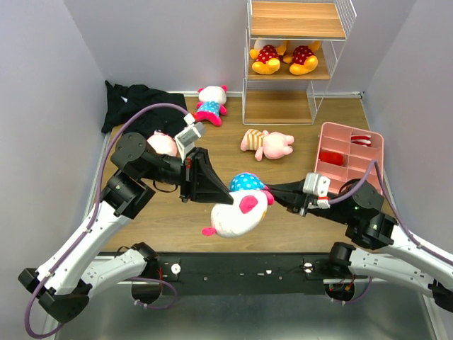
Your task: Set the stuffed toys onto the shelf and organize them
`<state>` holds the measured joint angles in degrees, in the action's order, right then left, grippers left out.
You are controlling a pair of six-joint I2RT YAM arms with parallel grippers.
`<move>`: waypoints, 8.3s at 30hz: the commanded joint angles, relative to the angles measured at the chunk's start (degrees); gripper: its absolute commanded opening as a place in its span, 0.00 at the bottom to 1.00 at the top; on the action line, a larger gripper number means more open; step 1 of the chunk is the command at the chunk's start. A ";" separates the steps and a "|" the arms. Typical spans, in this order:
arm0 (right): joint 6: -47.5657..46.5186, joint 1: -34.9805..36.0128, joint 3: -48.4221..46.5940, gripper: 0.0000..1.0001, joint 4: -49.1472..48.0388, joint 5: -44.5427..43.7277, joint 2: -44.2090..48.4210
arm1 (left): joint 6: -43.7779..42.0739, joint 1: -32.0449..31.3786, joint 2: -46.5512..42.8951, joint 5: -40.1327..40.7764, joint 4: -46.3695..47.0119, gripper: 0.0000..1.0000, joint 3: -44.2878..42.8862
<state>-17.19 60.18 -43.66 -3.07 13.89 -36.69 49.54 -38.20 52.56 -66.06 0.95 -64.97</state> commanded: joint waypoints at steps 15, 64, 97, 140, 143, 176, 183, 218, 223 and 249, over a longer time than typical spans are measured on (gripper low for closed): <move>24.13 -1.38 -19.75 0.01 19.92 -9.84 -8.48 | -14.72 16.13 12.04 51.60 -26.21 0.99 -20.36; 79.85 -58.78 -100.39 0.08 0.44 21.97 -87.23 | -26.60 18.42 7.82 71.25 -23.80 0.99 2.83; 84.08 -57.55 -103.74 0.59 -5.90 25.14 -96.03 | -25.81 18.42 9.41 67.82 -24.07 0.99 2.21; 52.17 -55.61 -15.43 1.00 8.18 13.44 -22.30 | -31.69 20.62 49.80 77.13 -6.32 0.88 -21.94; 54.27 -55.52 -11.81 1.00 4.84 14.14 -20.01 | -34.41 20.53 58.76 76.96 -6.05 0.86 -28.53; 54.28 -55.44 -18.66 0.97 3.60 11.24 -26.16 | -27.05 21.94 60.06 58.25 -7.72 0.00 -35.32; 54.72 -54.21 -9.00 0.97 -0.62 16.25 -22.55 | -14.21 21.41 50.28 51.54 -6.28 0.00 -28.35; 70.88 -53.77 5.50 0.95 -29.16 31.37 -23.25 | 0.52 19.30 46.16 27.25 17.54 0.00 -14.85; 79.12 -53.33 7.62 0.95 -43.03 33.39 -25.88 | 33.52 18.25 42.28 18.87 57.22 0.00 -4.66; 114.39 -35.67 12.10 0.89 -59.33 0.71 -28.00 | 58.57 8.67 49.58 36.00 95.47 0.00 -2.88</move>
<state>94.00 23.11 -32.67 -62.48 23.42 -67.53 108.68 -28.34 104.31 -33.34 74.17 -67.99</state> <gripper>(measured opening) 0.897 0.014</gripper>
